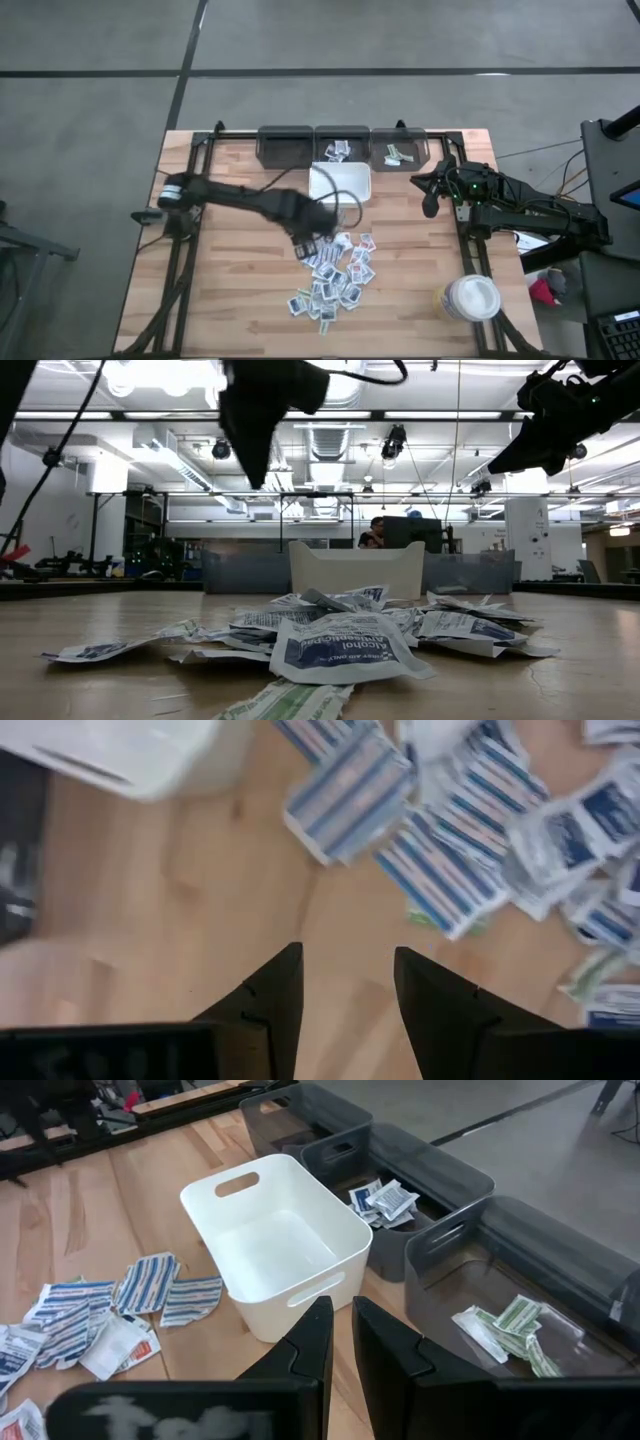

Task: Pick & Place First Aid Supplies
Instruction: Put the blue alcohol pad into the middle gray bin

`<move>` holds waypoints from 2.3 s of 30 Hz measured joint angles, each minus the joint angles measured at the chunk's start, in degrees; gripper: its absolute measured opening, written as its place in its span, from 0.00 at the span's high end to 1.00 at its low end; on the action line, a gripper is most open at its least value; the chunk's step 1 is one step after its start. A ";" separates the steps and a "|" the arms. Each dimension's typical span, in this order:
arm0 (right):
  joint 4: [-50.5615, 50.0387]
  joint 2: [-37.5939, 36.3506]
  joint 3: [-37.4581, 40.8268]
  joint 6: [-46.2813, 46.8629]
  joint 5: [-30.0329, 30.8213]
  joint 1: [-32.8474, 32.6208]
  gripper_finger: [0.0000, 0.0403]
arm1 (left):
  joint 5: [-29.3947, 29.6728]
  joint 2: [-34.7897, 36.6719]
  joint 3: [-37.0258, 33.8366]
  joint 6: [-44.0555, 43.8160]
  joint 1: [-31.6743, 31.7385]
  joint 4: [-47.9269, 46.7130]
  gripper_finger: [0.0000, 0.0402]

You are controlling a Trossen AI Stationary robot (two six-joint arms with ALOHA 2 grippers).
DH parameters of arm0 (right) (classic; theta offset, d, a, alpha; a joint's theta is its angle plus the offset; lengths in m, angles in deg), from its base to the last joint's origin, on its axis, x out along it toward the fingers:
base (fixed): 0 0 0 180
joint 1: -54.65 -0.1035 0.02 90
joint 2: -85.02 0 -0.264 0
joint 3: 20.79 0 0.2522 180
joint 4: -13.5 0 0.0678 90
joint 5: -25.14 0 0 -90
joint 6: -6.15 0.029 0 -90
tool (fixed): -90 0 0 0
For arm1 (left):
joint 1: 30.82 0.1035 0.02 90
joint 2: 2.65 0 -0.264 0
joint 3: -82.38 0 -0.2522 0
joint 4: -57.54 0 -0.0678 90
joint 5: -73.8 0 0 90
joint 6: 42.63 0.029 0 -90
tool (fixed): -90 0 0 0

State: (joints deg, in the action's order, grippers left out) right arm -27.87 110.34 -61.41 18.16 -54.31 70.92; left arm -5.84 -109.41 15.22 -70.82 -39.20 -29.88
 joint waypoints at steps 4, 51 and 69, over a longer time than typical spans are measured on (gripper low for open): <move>-0.02 0.00 0.00 0.02 0.00 -0.02 0.90 | -0.80 5.19 -9.20 -7.00 -3.92 8.36 0.62; -0.02 -0.02 0.00 0.02 -0.07 -0.02 0.90 | -8.74 -2.35 -24.03 -44.97 -22.02 36.76 0.64; -0.03 0.01 0.00 0.03 -0.15 -0.02 0.90 | -6.86 -8.71 -23.90 -46.64 -22.27 31.98 0.68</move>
State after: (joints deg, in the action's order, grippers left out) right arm -27.90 110.35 -61.41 18.19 -54.46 70.90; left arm -12.70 -118.13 -8.69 -117.45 -61.47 2.10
